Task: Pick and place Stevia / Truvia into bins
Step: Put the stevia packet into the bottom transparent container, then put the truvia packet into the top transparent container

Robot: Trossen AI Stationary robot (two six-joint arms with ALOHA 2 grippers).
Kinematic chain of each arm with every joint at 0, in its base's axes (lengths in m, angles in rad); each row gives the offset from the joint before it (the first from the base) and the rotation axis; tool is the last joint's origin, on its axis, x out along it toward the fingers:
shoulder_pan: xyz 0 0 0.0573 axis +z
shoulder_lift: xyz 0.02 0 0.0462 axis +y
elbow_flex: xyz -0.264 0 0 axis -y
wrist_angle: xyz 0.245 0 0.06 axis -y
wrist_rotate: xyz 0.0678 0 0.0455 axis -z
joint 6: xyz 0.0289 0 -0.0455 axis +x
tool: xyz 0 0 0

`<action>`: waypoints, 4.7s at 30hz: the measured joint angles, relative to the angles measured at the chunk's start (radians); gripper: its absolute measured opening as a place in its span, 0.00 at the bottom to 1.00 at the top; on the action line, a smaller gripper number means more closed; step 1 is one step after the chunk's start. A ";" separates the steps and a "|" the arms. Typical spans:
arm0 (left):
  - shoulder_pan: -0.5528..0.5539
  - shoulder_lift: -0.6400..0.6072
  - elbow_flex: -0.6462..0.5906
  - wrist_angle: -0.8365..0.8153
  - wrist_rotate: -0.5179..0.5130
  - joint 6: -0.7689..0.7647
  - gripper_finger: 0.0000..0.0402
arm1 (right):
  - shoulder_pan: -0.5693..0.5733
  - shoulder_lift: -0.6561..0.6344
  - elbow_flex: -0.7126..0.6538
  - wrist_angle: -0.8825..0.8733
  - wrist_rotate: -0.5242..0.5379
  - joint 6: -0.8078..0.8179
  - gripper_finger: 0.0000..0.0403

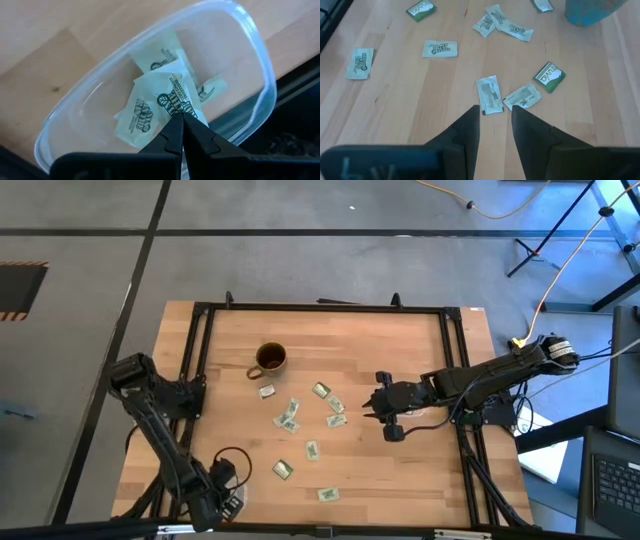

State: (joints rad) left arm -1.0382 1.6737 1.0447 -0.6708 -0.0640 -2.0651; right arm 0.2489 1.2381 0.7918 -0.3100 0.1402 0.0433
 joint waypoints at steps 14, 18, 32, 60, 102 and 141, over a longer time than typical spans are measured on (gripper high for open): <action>0.001 -0.007 0.000 0.036 -0.081 0.063 0.17 | 0.000 0.000 0.000 0.000 -0.001 -0.003 0.29; 0.011 -0.016 0.000 0.076 -0.038 0.111 0.17 | 0.000 0.000 0.000 0.000 -0.002 -0.016 0.29; 0.115 -0.106 0.001 0.074 -0.265 0.450 0.12 | 0.000 0.000 0.000 0.007 -0.002 -0.026 0.29; 0.417 0.046 0.001 0.254 -0.157 1.581 0.15 | 0.000 0.117 0.000 0.005 -0.002 -0.020 0.29; 0.432 0.172 0.058 0.243 -0.094 1.632 0.01 | 0.011 0.134 0.000 0.098 -0.003 -0.051 0.29; 0.784 0.137 0.213 0.785 0.191 1.503 0.01 | 0.253 0.135 0.000 0.422 0.078 -0.625 0.29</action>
State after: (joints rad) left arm -0.2546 1.8107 1.2579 0.1143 0.1266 -0.5625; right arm 0.5020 1.3727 0.7918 0.1120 0.2185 -0.5818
